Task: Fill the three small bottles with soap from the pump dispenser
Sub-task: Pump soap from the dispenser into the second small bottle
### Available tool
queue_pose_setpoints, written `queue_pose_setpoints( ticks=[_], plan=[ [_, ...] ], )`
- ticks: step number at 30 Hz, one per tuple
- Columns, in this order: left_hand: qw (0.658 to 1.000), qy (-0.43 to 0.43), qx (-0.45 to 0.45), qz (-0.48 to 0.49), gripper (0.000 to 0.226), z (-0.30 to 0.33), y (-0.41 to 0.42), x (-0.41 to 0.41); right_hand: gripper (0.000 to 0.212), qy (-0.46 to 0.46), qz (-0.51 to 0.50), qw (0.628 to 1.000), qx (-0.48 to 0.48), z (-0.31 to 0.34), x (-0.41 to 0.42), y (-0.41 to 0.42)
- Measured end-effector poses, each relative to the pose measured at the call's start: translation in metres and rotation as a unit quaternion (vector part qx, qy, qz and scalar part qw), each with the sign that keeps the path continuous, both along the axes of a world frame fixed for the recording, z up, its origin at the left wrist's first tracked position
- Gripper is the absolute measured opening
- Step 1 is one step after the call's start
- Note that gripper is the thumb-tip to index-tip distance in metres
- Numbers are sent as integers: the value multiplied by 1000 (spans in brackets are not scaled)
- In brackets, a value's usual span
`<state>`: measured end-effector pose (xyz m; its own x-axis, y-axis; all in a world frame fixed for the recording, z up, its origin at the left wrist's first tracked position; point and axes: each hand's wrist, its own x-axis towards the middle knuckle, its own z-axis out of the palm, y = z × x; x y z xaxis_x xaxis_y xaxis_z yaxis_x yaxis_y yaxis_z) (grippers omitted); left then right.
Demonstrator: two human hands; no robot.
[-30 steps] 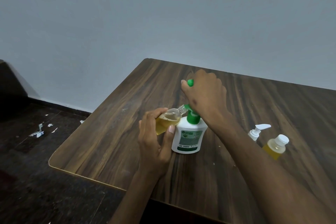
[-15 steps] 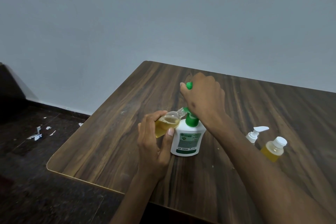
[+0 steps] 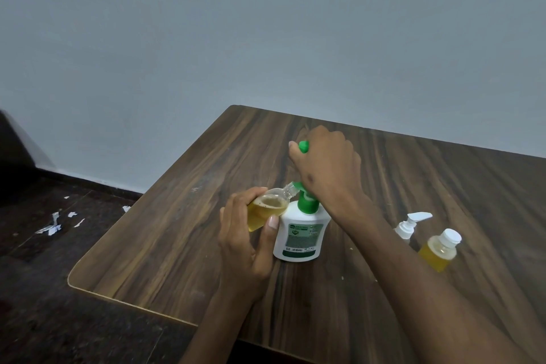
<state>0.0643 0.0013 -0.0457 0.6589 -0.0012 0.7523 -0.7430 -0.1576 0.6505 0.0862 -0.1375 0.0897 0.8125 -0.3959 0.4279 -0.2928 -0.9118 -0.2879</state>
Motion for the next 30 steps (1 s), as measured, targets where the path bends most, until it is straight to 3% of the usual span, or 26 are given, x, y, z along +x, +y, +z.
queue_pose_setpoints(
  ticks=[30],
  plan=[
    [1000, 10, 3, -5, 29, -2, 1, 1, 33, -7, -8, 1000, 0, -2, 1, 0]
  ],
)
